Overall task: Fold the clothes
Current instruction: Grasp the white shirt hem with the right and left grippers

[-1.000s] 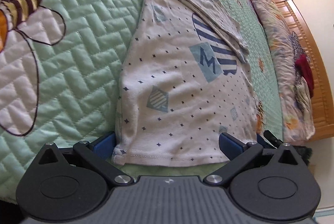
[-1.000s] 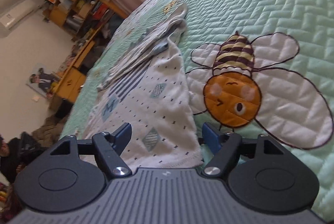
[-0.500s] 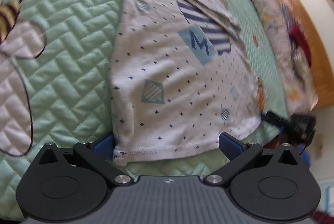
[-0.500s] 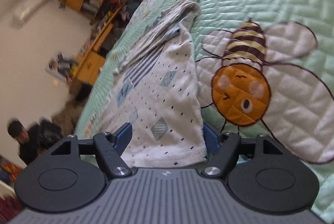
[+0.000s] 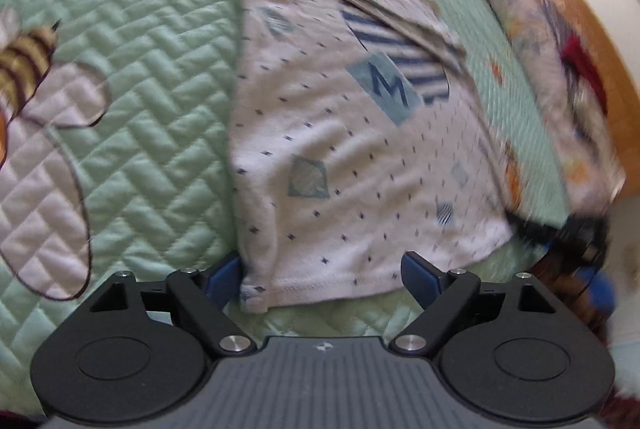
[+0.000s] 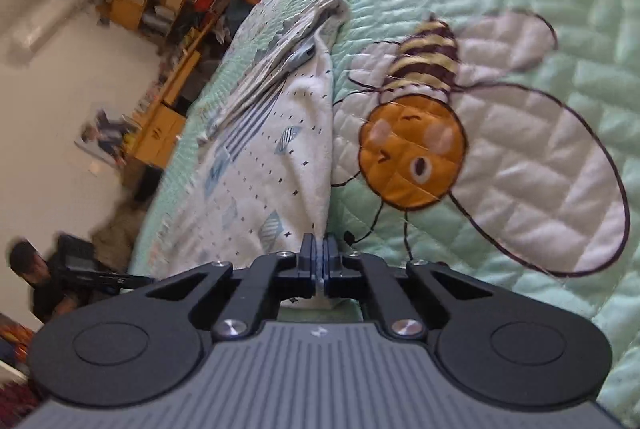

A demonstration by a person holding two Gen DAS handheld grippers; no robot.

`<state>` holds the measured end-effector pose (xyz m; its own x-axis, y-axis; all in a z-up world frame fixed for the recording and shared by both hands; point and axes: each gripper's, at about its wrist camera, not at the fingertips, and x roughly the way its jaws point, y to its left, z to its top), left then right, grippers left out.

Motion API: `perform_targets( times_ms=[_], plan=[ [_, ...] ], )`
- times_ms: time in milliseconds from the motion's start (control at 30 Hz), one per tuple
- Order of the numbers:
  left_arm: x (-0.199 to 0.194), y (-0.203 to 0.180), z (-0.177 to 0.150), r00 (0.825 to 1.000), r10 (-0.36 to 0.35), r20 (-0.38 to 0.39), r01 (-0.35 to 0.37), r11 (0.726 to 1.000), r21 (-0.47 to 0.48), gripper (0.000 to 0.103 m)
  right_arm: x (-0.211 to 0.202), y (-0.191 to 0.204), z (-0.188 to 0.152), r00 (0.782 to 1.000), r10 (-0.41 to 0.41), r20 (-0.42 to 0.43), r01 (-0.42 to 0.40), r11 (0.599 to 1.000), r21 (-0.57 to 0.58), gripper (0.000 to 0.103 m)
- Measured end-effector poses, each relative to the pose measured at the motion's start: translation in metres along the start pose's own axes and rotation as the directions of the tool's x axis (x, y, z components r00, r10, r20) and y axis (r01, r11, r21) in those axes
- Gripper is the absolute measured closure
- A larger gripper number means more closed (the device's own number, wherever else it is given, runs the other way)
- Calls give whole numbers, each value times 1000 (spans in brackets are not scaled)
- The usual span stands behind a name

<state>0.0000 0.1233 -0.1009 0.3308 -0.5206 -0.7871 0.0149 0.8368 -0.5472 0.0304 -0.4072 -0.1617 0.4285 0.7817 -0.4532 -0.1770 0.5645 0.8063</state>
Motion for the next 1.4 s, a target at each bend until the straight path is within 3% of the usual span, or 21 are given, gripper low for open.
perform_targets(
  times_ms=[167,233,400,533,600,667,700,767,800,833,1033,1167,1300,1400],
  plan=[
    [3,8,6,999,-48,-8,48,998,-38,14,-2,-5,0,1000,18,1,-18,999,27,99],
    [4,12,8,998,-67,-11,66,996,-53,0,-2,-4,0,1000,15,-1,-15,1000,27,99],
    [8,19,13,994,-109,-20,107,991,-81,1,0,-3,4,1000,12,-13,-12,999,29,99],
    [8,15,10,993,-114,-28,114,993,-18,1,2,3,4,1000,-9,-11,9,1000,-7,101],
    [8,8,5,997,-80,-19,81,996,35,2,3,6,3,1000,-20,-10,20,999,-25,101],
    [8,-2,-1,1000,-22,-2,22,995,98,7,4,10,3,999,-31,-9,30,999,-43,101],
    [7,-8,-4,1000,23,10,-24,990,136,14,4,11,3,999,-36,-8,36,998,-52,101],
    [4,-9,-6,997,72,33,-76,987,145,44,5,15,3,999,-47,-7,46,996,-70,101],
    [2,-7,-7,995,90,44,-95,986,140,90,6,16,3,999,-52,-6,52,996,-79,100],
    [0,-6,-7,993,108,54,-115,984,135,99,6,18,3,998,-58,-5,57,994,-88,99],
    [-5,2,-11,992,95,88,-103,991,86,100,6,17,-2,998,-52,18,53,996,-68,99],
    [-11,10,-13,991,63,120,-64,998,2,100,5,12,-5,999,-37,37,39,999,-37,100],
    [-19,29,-16,984,-62,165,86,986,-143,100,5,13,-5,998,-25,51,25,1000,4,98],
    [-24,38,-18,962,-158,223,208,953,-221,100,4,8,-6,995,64,79,-70,994,80,99]
  ],
)
